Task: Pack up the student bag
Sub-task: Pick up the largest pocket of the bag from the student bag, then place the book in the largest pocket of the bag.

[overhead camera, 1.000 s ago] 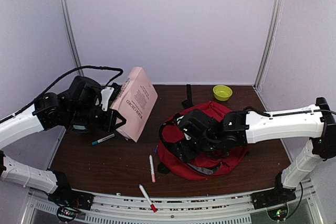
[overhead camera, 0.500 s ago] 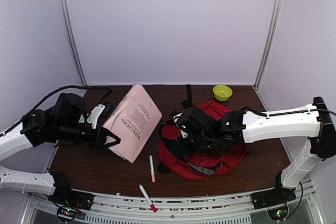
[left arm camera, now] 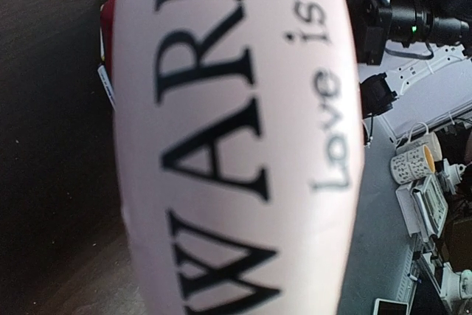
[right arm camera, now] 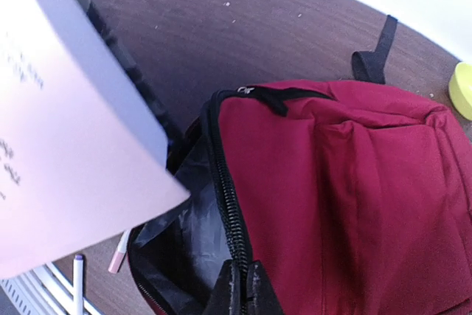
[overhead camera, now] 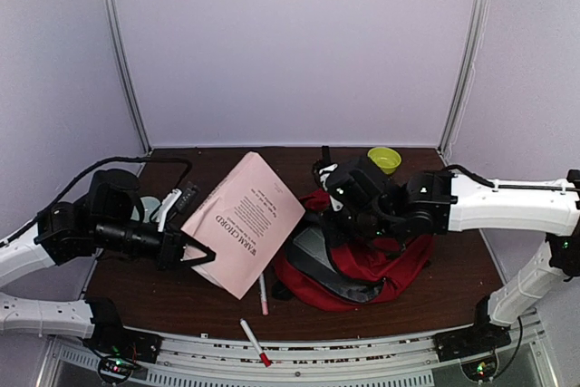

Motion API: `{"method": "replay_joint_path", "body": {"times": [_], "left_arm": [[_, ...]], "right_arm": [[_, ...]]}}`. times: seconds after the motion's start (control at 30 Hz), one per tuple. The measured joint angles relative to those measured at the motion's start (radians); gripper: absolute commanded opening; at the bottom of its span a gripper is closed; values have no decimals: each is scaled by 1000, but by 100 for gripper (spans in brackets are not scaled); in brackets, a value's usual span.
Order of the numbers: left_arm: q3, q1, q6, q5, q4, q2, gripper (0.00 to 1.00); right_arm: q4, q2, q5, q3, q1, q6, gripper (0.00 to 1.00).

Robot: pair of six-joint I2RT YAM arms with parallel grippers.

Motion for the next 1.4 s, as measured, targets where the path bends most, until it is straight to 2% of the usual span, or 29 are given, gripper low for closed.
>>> {"method": "replay_joint_path", "body": {"times": [0.37, 0.57, 1.1, 1.4], "left_arm": [[-87, -24, -61, 118, 86, 0, 6], [-105, -55, -87, 164, 139, 46, 5], [-100, -130, -216, 187, 401, 380, 0], [81, -130, -317, 197, 475, 675, 0]], "right_arm": [[-26, -95, 117, 0, -23, 19, 0], [-29, -108, 132, 0, -25, 11, 0], [-21, -114, 116, 87, -29, -46, 0], [-24, -121, 54, 90, -29, -61, 0]]}}
